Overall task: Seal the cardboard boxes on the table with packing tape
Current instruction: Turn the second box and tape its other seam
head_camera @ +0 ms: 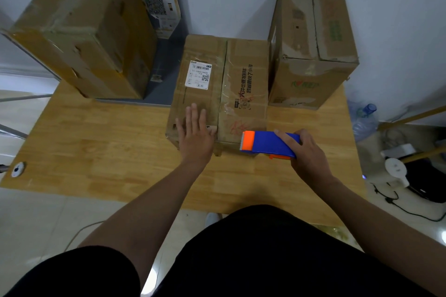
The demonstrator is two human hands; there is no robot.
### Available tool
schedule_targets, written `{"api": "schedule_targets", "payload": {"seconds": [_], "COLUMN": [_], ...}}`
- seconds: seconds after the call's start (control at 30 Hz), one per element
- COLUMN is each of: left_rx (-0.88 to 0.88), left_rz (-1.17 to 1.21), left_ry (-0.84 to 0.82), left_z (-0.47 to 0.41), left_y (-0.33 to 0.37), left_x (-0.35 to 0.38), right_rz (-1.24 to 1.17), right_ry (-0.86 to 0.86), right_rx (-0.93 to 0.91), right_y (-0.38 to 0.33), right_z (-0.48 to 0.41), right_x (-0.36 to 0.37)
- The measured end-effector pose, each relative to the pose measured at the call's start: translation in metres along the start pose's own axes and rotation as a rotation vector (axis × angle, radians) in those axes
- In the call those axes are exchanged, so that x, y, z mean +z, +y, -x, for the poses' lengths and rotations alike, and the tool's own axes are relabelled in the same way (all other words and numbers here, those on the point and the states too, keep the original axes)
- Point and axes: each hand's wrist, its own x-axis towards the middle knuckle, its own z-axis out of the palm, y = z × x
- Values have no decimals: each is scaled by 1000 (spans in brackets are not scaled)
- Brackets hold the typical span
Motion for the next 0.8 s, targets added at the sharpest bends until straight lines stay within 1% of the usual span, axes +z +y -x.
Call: {"api": "schedule_targets", "payload": {"seconds": [0.1,0.27,0.43,0.57,0.67,0.8], "left_rx": [83,27,66,40,37,30], "left_rz": [64,162,156,148,147,141], "left_ry": [-61,-102,-104,-113,-142,-117], "left_z": [-2,-5,0,-2,-2,-1], "left_y": [32,71,59,63,62,61], "left_x": [-2,-3,3,3,1,1], "right_rz": [-6,-17,-94,-165,-166,-145], "right_ry": [1,14,-82,-159,-147,-131], "right_rx": [-15,-39,-139,-229,-281,-325], "right_y": [0,4,13,27,33,35], "right_z": [1,-2,-2,-3,-5,-7], "right_x": [-2,-4,-12,-20,-26,-29]}}
